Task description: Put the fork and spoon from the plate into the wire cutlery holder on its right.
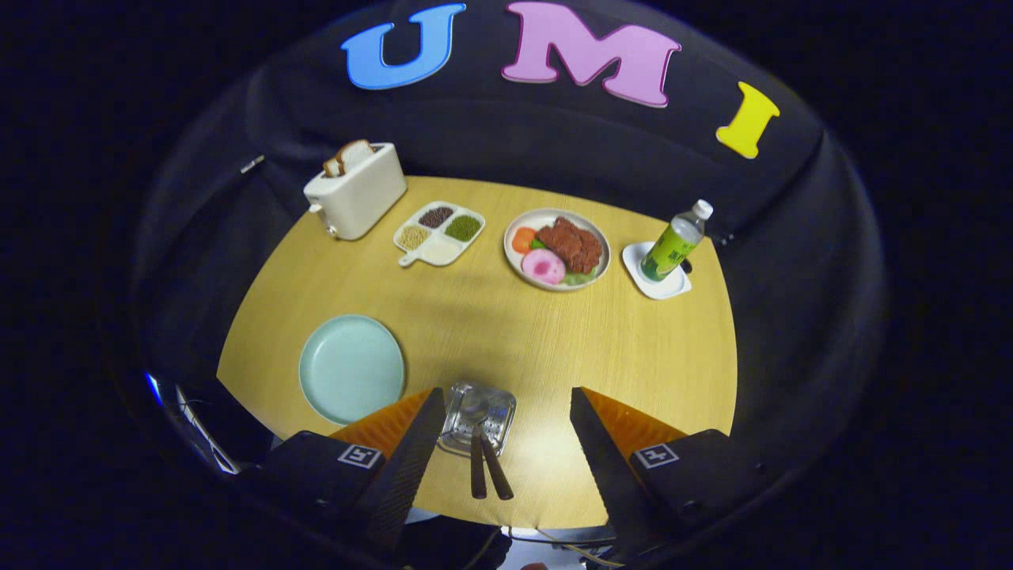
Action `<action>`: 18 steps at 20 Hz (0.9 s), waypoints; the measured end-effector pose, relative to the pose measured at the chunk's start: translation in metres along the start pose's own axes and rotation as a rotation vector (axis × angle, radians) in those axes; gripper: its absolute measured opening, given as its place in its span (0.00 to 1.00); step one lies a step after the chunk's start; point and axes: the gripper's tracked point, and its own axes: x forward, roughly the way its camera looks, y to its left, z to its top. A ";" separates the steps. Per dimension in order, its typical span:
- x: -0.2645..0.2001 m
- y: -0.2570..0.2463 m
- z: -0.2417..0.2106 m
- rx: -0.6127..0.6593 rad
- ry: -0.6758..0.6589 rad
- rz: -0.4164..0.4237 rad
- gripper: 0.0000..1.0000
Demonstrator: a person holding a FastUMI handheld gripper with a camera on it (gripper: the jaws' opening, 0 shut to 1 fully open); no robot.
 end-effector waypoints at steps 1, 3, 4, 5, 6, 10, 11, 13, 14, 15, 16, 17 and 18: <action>-0.009 -0.002 0.014 0.002 -0.067 -0.001 0.99; -0.033 0.001 0.042 0.015 -0.212 -0.006 0.99; -0.045 0.000 0.054 0.018 -0.281 -0.018 0.99; -0.057 -0.003 0.064 0.015 -0.346 -0.030 0.99; -0.067 -0.003 0.071 0.005 -0.406 -0.045 0.99; -0.103 -0.004 0.085 -0.053 -0.590 -0.084 0.99; -0.110 -0.005 0.085 -0.065 -0.619 -0.090 0.99; -0.121 -0.010 0.080 -0.071 -0.666 -0.102 0.98; -0.124 -0.011 0.076 -0.070 -0.684 -0.100 0.98; -0.128 -0.011 0.073 -0.065 -0.700 -0.092 0.98; -0.129 -0.012 0.070 -0.062 -0.715 -0.083 0.98; -0.131 -0.014 0.067 -0.063 -0.725 -0.077 0.98; -0.131 -0.015 0.065 -0.067 -0.733 -0.069 0.98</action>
